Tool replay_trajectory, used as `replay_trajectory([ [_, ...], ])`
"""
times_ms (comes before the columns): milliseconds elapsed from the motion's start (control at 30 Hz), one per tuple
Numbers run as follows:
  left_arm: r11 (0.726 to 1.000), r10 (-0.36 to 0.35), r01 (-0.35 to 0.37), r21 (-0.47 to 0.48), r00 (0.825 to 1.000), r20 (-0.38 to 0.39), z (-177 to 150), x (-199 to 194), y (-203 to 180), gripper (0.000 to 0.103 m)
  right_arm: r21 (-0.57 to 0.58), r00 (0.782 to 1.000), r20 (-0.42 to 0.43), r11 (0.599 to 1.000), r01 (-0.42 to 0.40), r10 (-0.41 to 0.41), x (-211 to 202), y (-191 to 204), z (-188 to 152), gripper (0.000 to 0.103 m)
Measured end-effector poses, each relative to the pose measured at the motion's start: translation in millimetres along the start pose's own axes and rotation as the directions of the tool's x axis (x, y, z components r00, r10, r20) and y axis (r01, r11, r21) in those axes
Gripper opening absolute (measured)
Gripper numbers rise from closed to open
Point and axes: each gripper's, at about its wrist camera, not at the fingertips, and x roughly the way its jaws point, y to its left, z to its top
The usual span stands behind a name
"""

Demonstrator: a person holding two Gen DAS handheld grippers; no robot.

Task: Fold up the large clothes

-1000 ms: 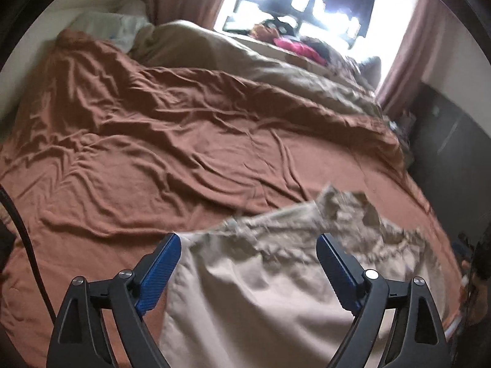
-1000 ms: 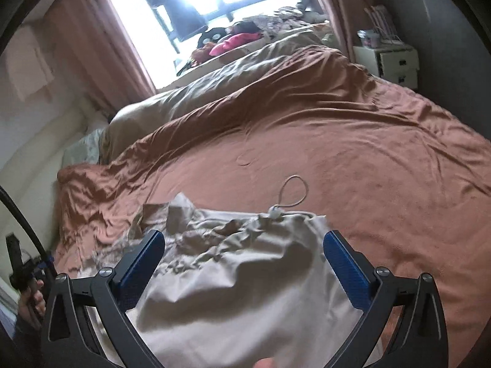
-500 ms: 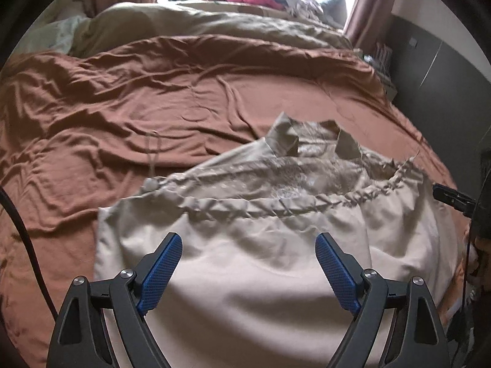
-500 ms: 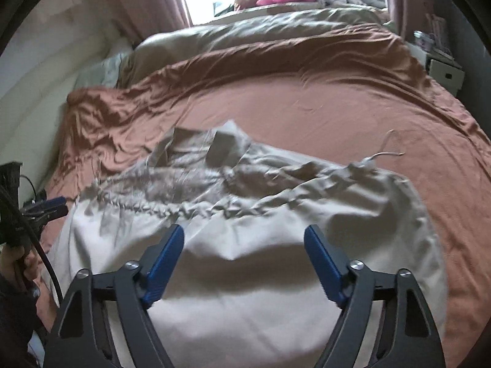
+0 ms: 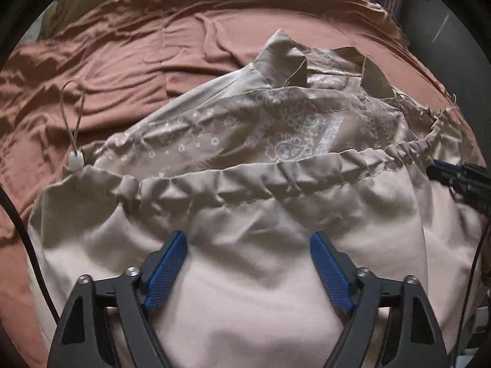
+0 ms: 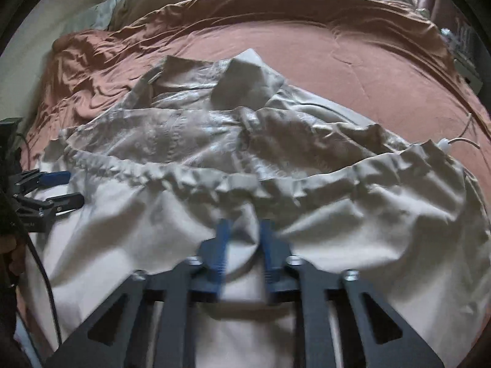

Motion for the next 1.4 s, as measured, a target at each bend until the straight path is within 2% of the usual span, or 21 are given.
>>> replay_trajectory([
  [33, 1.0, 0.003, -0.003, 0.005, 1.0, 0.007, 1, -2, -1, 0.061, 0.017, 1.0, 0.014, 1.0, -0.011, 0.011, -1, -4, 0, 0.003],
  [100, 1.0, -0.008, 0.008, 0.001, 1.0, 0.006, 3, -5, -2, 0.009, 0.036, 0.999, 0.033, 0.999, -0.025, 0.024, -4, -8, 0, 0.0],
  [200, 0.999, 0.013, -0.013, 0.041, 1.0, -0.002, 8, -8, -9, 0.002, 0.05, 0.997, 0.072, 0.998, -0.025, 0.022, -13, -7, -4, 0.0],
  [300, 0.997, 0.041, -0.045, 0.055, 0.995, 0.088, 10, -30, -14, 0.001, 0.05, 0.991, 0.13, 0.998, -0.028, 0.022, -30, -1, -4, 0.0],
  [433, 0.998, 0.041, -0.048, 0.03, 0.975, 0.219, 14, -66, -15, 0.001, 0.041, 0.981, 0.194, 0.999, -0.012, 0.004, -47, 5, -1, 0.0],
  [600, 0.998, 0.046, -0.052, 0.027, 0.977, 0.206, 24, -57, -14, 0.001, 0.074, 0.981, 0.193, 0.997, -0.012, -0.003, -37, 1, 4, 0.0],
  [800, 1.0, 0.021, -0.021, -0.005, 0.987, 0.161, 25, -24, -3, 0.001, 0.089, 0.989, 0.144, 0.996, 0.022, -0.035, -8, -2, 3, 0.0],
  [900, 1.0, 0.011, -0.01, -0.013, 0.991, 0.136, 24, -6, 0, 0.001, 0.102, 0.995, 0.101, 0.995, 0.012, -0.022, 5, -5, 3, 0.0],
  [1067, 0.997, -0.01, 0.02, -0.073, 0.991, 0.136, 23, 3, 8, 0.007, 0.105, 0.997, 0.074, 0.994, 0.021, -0.029, 13, -4, 6, 0.0],
  [1133, 0.996, -0.006, 0.016, -0.085, 0.993, 0.121, 23, -1, 7, 0.012, 0.103, 0.998, 0.057, 0.994, 0.025, -0.031, 13, -4, 10, 0.0],
  [1233, 0.995, -0.015, 0.028, -0.096, 0.992, 0.128, 18, -14, 7, 0.036, 0.119, 0.998, 0.046, 0.992, 0.032, -0.038, 2, -2, 9, 0.001],
  [1267, 0.994, -0.031, 0.047, -0.1, 0.988, 0.148, 14, -22, 7, 0.05, 0.12, 0.998, 0.061, 0.993, 0.024, -0.032, -5, -1, 8, 0.007],
  [1300, 0.993, -0.045, 0.063, -0.103, 0.984, 0.174, 10, -31, 7, 0.061, 0.117, 0.997, 0.074, 0.993, 0.021, -0.03, -10, 1, 6, 0.027],
  [1333, 0.991, -0.05, 0.074, -0.111, 0.977, 0.207, 5, -43, 8, 0.065, 0.112, 0.996, 0.085, 0.993, 0.021, -0.031, -17, 4, 3, 0.045],
  [1367, 0.989, -0.053, 0.084, -0.12, 0.97, 0.239, -1, -54, 8, 0.068, 0.109, 0.995, 0.095, 0.994, 0.019, -0.029, -24, 7, -1, 0.084],
  [1400, 0.987, -0.06, 0.097, -0.128, 0.962, 0.268, -6, -65, 9, 0.069, 0.107, 0.994, 0.106, 0.994, 0.016, -0.027, -29, 10, -5, 0.095],
])
